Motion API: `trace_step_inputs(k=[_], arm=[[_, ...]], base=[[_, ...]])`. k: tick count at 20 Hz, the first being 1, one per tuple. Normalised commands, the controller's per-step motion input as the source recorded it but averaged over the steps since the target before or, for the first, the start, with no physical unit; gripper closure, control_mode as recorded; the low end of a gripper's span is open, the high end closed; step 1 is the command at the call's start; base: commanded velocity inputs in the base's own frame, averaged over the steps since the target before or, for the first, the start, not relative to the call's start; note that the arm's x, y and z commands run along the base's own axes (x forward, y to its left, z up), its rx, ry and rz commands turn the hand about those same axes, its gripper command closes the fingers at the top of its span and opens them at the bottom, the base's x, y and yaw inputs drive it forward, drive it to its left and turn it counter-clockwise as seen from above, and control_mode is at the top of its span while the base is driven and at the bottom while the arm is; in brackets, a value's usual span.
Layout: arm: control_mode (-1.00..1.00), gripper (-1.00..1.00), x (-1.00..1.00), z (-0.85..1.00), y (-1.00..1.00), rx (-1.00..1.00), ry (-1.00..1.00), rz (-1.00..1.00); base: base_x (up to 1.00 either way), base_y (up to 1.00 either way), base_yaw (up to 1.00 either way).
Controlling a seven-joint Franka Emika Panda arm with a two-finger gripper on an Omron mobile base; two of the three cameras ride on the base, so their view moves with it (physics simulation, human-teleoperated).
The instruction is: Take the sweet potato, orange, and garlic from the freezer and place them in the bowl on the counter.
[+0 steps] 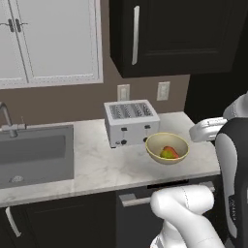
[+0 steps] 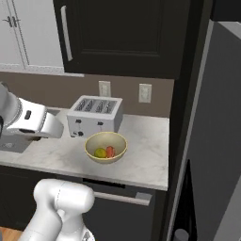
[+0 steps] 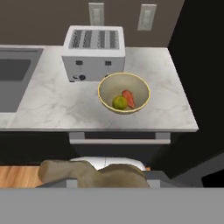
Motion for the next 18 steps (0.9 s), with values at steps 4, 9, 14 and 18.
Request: trace_step_inputs(k=[4,9,14,18], arm=[[1.00,1.00,0.00,0.00,0.00,0.00,0.00,0.00],[1.00,1.00,0.00,0.00,0.00,0.00,0.00,0.00],[1.00,1.00,0.00,0.00,0.00,0.00,0.00,0.00],[1.00,1.00,0.00,0.00,0.00,0.00,0.00,0.00]], base=[[0.29,-0.29,0.06],[0.36,-0.27,0.03],[0.39,-0.25,0.01],[0.36,-0.20,0.00]])
